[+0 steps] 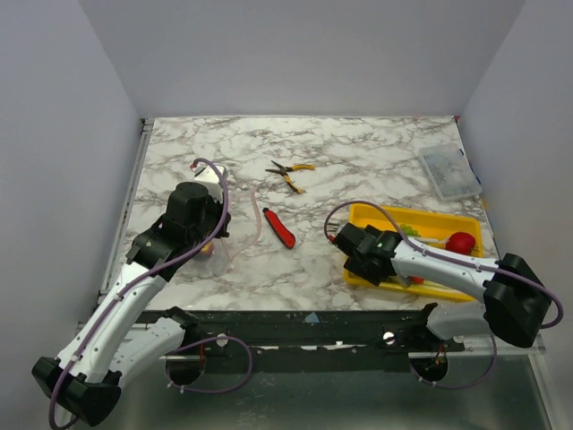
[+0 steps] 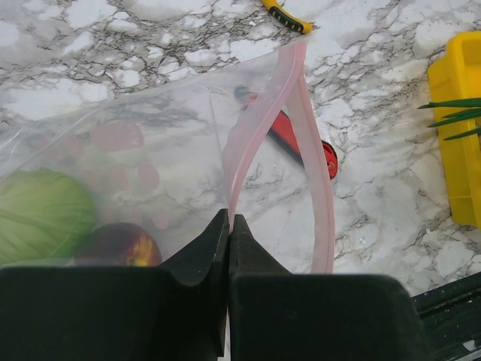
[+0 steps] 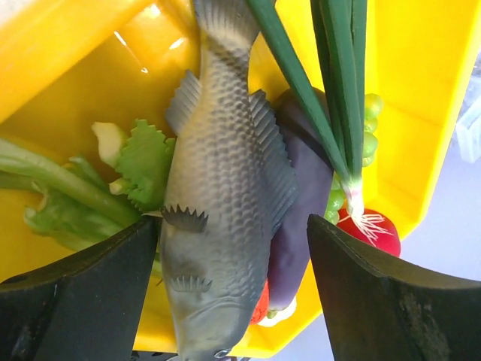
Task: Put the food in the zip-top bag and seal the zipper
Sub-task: Pick up the fake fish from the bin.
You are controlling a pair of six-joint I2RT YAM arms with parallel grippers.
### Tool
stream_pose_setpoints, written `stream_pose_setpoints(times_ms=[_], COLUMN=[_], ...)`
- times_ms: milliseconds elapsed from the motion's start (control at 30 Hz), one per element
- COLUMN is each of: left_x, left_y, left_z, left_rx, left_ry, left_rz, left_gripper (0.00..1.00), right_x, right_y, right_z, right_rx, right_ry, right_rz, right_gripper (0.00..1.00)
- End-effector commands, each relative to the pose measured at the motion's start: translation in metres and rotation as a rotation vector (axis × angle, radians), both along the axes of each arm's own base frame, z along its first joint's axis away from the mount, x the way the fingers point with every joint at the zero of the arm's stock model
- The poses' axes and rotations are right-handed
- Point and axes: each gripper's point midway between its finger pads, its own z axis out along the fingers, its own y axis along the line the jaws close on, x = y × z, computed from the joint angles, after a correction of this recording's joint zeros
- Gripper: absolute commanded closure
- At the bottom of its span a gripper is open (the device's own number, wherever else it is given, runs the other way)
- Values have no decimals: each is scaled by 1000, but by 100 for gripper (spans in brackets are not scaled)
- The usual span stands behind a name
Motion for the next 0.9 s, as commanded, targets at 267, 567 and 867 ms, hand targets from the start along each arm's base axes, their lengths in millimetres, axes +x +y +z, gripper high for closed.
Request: stream_pose_setpoints(times_ms=[267, 567, 867], left_x=[-3, -3, -1], left_y=[-4, -4, -4], left_z=[6, 8, 5], left_rx=[-42, -44, -35], left_ry=[-28, -33, -23], left_rz=[-21, -21, -17], left_gripper=[100, 100, 100], right_x=[16, 17, -7], right_y=[-8, -5, -2], right_z=[-9, 17, 44], right_rx=[-107, -67, 96], right_ry=[-58, -76, -42], right_rz=[-26, 12, 152], right_gripper=[51, 92, 100])
